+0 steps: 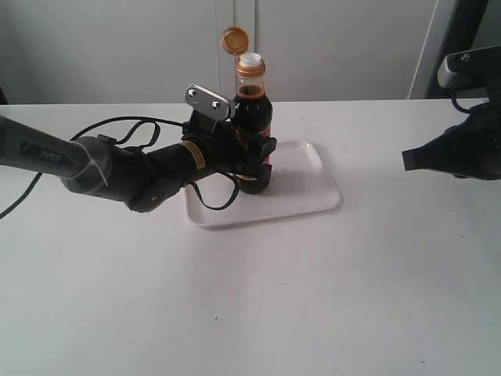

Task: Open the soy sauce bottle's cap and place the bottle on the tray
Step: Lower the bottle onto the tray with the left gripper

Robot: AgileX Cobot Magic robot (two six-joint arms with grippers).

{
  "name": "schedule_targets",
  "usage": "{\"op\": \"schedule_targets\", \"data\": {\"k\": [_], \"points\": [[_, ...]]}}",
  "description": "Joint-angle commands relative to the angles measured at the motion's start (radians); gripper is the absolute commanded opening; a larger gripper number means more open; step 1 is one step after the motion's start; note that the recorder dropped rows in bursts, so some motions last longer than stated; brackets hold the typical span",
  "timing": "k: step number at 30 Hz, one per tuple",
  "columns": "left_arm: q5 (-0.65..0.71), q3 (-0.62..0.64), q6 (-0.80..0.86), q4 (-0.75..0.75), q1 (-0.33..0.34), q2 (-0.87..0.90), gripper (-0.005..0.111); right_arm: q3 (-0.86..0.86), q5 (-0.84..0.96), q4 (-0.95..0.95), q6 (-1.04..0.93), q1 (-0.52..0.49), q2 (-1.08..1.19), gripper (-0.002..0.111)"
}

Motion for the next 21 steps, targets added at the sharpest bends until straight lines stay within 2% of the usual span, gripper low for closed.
{"op": "schedule_targets", "data": {"k": [1, 5, 8, 16, 21], "points": [[-0.036, -0.012, -0.003, 0.011, -0.002, -0.019, 0.075, 0.008, -0.012, 0.008, -0.010, 0.000, -0.008, 0.000], [-0.036, -0.012, -0.003, 0.011, -0.002, -0.019, 0.090, 0.008, -0.014, 0.008, -0.010, 0.000, -0.008, 0.000], [-0.036, -0.012, -0.003, 0.011, -0.002, -0.019, 0.095, 0.008, -0.014, 0.008, -0.010, 0.000, -0.008, 0.000], [0.069, -0.012, 0.016, 0.011, -0.002, -0.079, 0.096, 0.008, -0.016, 0.012, -0.010, 0.000, -0.008, 0.000], [0.073, -0.012, 0.010, 0.018, -0.002, -0.113, 0.096, 0.008, -0.016, 0.019, -0.010, 0.000, -0.008, 0.000]]}}
